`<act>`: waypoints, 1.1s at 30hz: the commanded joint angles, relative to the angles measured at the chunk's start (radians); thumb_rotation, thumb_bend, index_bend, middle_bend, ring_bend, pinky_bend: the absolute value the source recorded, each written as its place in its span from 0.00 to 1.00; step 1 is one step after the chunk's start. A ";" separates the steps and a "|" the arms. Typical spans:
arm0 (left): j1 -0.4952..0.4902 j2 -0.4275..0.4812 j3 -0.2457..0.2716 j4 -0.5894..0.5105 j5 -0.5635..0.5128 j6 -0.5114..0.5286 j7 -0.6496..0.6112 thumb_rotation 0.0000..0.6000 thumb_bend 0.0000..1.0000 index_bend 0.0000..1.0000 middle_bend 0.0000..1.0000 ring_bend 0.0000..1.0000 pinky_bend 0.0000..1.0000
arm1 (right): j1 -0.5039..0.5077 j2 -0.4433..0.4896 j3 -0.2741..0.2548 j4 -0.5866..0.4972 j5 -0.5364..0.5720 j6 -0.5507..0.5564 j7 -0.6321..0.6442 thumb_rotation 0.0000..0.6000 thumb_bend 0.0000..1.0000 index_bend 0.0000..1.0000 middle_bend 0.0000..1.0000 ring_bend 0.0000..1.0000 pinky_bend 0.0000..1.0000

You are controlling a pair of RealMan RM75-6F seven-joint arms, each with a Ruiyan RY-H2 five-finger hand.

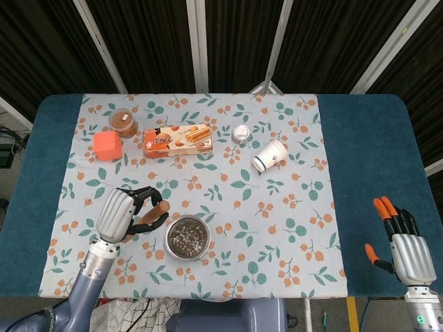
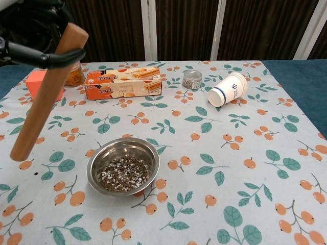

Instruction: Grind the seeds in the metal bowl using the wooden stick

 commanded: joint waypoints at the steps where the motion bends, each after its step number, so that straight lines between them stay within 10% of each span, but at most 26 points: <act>1: -0.034 -0.039 -0.023 0.071 0.077 0.035 -0.104 1.00 0.60 0.63 0.74 0.83 0.92 | 0.000 0.000 0.001 -0.001 0.004 -0.001 0.000 1.00 0.37 0.00 0.00 0.00 0.00; 33: -0.190 -0.359 -0.003 0.566 0.197 0.168 -0.529 1.00 0.60 0.63 0.74 0.83 0.92 | 0.006 0.000 0.003 0.000 0.007 -0.013 0.015 1.00 0.37 0.00 0.00 0.00 0.00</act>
